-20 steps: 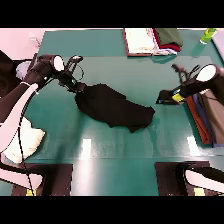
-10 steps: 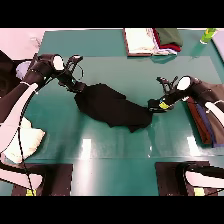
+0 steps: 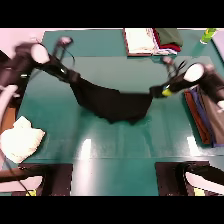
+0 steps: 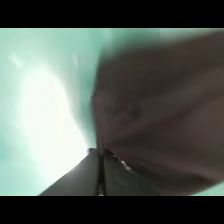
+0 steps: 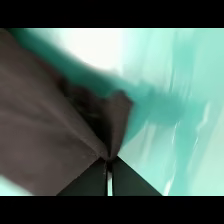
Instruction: Fold the shirts.
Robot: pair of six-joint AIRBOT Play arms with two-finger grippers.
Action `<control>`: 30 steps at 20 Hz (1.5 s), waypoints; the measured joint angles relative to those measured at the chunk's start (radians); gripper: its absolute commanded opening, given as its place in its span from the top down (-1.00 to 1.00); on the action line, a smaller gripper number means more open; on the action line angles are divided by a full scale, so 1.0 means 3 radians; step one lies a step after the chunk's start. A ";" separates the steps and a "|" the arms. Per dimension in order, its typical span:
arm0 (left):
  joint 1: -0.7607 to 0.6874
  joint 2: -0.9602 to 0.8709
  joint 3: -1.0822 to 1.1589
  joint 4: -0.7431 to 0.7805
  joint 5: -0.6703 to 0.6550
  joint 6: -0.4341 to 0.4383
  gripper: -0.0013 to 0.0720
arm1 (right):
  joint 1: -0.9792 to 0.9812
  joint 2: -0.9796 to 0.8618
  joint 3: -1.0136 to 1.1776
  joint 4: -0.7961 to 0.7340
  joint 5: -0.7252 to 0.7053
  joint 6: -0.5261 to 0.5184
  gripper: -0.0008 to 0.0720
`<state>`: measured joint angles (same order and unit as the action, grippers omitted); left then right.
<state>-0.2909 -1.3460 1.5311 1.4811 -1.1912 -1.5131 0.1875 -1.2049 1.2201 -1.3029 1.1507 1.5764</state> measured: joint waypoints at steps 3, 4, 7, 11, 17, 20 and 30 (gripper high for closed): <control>0.0000 0.0641 0.0247 0.0019 0.0055 -0.0001 0.91 | -0.0071 0.0413 0.0636 -0.0070 0.0088 0.0000 0.92; 0.0000 0.0843 0.0340 0.0015 0.0081 -0.0001 0.91 | -0.0089 0.0540 0.0825 -0.0078 0.0104 0.0000 0.92; 0.0000 0.1397 0.0607 -0.0039 0.0164 -0.0011 0.91 | -0.0118 0.0888 0.1335 -0.0094 0.0167 0.0000 0.93; -0.0001 0.1818 0.0932 -0.0155 0.0319 -0.0015 0.91 | -0.0132 0.1100 0.1914 -0.0094 0.0296 0.0000 0.93; 0.0000 0.1855 0.1181 -0.0220 0.0496 -0.0014 0.91 | -0.0135 0.0838 0.2664 -0.0111 0.0614 0.0000 0.93; 0.0000 0.1528 0.1181 -0.0163 0.0309 -0.0010 0.91 | -0.0136 0.0572 0.2762 -0.0131 0.0703 0.0001 0.93; 0.0023 -0.0516 0.0810 0.0125 -0.0033 0.0011 0.90 | -0.0141 -0.0785 0.1798 -0.0118 0.0430 -0.0116 0.92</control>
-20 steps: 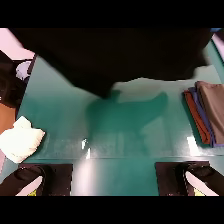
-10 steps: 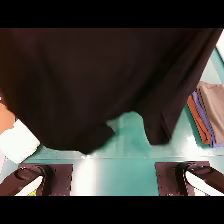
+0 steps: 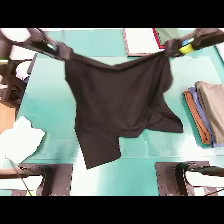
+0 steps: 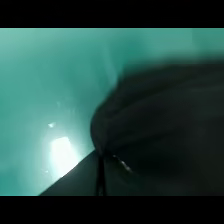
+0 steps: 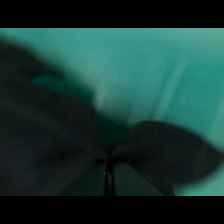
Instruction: Fold the shirts.
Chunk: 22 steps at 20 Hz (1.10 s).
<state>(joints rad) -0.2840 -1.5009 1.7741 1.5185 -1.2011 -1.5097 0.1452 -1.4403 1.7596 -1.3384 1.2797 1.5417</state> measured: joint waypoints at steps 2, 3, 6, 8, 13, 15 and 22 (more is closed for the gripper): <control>0.0047 -0.0326 -0.0024 0.0020 0.0023 -0.0005 0.90 | 0.0000 -0.0266 -0.0094 -0.0001 -0.0127 -0.0008 0.92; 0.0076 -0.0435 -0.0032 0.0025 0.0028 -0.0017 0.90 | 0.0000 -0.0366 -0.0118 0.0004 -0.0181 -0.0013 0.76; 0.0160 -0.0626 -0.0028 0.0024 -0.0032 -0.0055 -0.36 | -0.0008 -0.0582 -0.0160 0.0013 -0.0272 -0.0027 -0.28; 0.0214 -0.0673 0.0038 0.0024 -0.0169 -0.0075 0.11 | -0.0052 -0.0624 -0.0121 0.0020 -0.0271 -0.0025 -0.27; 0.0284 -0.0422 -0.0008 0.0014 -0.0609 -0.0093 0.13 | -0.0276 -0.0261 -0.0231 -0.0160 -0.0006 -0.0027 -0.27; 0.0291 -0.0150 -0.0331 0.0006 -0.0649 -0.0141 0.13 | -0.0427 0.0055 -0.0576 -0.0318 0.0112 -0.0036 -0.27; 0.0217 0.1022 -0.2224 -0.0238 -0.0209 -0.0448 0.13 | -0.1194 0.1106 -0.2407 -0.0479 0.0259 -0.0050 -0.48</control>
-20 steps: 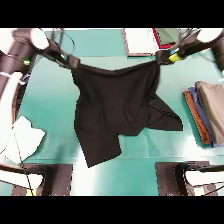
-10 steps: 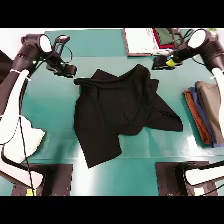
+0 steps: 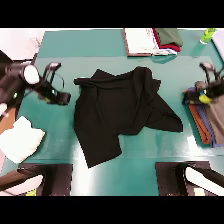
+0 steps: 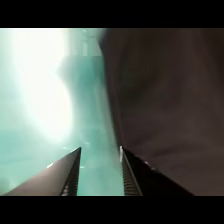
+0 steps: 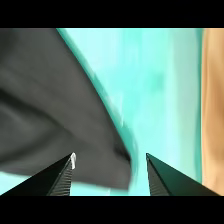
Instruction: Fold the shirts.
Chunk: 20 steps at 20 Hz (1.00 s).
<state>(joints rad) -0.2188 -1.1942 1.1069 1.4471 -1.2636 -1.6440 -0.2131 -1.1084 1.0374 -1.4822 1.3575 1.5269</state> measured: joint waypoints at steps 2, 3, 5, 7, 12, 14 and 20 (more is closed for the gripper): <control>-0.0046 0.0196 -0.0357 -0.0098 0.0123 -0.0052 0.13 | -0.0177 0.0134 -0.0427 -0.0003 -0.0023 0.0000 -0.47; -0.0078 0.0252 -0.0484 -0.0141 0.0156 -0.0079 0.13 | -0.0239 0.0169 -0.0593 -0.0001 -0.0047 0.0000 -0.47; -0.0145 0.0333 -0.0654 -0.0192 0.0238 -0.0120 0.13 | -0.0313 0.0192 -0.0868 0.0033 -0.0113 -0.0009 -0.38; -0.0205 0.0373 -0.0739 -0.0214 0.0294 -0.0151 0.13 | -0.0352 0.0156 -0.1025 0.0103 -0.0200 -0.0018 -0.34; -0.0268 0.0407 -0.0816 -0.0240 0.0352 -0.0187 0.13 | -0.0387 -0.0003 -0.1170 0.0281 -0.0365 -0.0031 -0.25; -0.0278 0.0411 -0.0825 -0.0251 0.0352 -0.0189 0.13 | -0.0394 -0.0053 -0.1177 0.0299 -0.0374 -0.0033 0.10; -0.0285 0.0412 -0.0955 -0.0253 0.0328 -0.0195 -0.64 | -0.0247 0.0009 -0.1208 0.0306 -0.0484 -0.0076 0.92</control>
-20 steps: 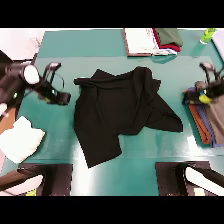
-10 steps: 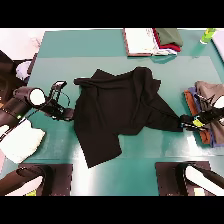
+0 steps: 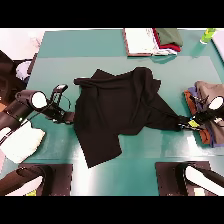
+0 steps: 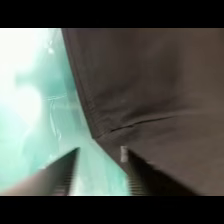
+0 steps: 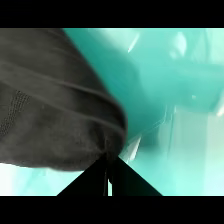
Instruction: Fold the shirts.
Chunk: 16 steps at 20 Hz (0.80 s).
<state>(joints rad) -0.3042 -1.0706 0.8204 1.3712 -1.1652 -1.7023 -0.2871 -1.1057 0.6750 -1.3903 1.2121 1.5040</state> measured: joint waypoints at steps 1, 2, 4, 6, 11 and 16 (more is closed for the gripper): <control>0.0000 0.0000 -0.0065 0.0000 0.0020 -0.0001 -0.64 | 0.0037 0.0032 0.0000 0.0000 -0.0018 -0.0003 0.92; 0.0000 -0.0001 -0.0134 0.0000 0.0056 0.0000 -0.64 | 0.0065 0.0055 0.0000 -0.0001 -0.0017 -0.0009 0.92; 0.0000 -0.0022 -0.0282 -0.0005 0.0164 0.0000 -0.64 | 0.0106 0.0084 0.0000 -0.0001 -0.0018 -0.0013 0.92; 0.0000 -0.0057 -0.0393 -0.0080 0.0312 0.0000 -0.64 | 0.0126 0.0100 0.0000 0.0001 -0.0018 -0.0017 0.92; 0.0003 -0.0163 -0.0484 -0.0361 0.0486 0.0052 -0.32 | 0.0142 0.0114 0.0000 0.0004 -0.0017 -0.0018 0.92; 0.0000 -0.0209 -0.0521 -0.0586 0.0617 0.0175 0.90 | 0.0145 0.0116 0.0001 0.0006 -0.0014 -0.0018 0.92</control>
<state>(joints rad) -0.3042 -1.1332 0.6640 1.1954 -0.9802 -1.6497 -0.2436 -1.0710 0.6754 -1.3884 1.2079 1.4986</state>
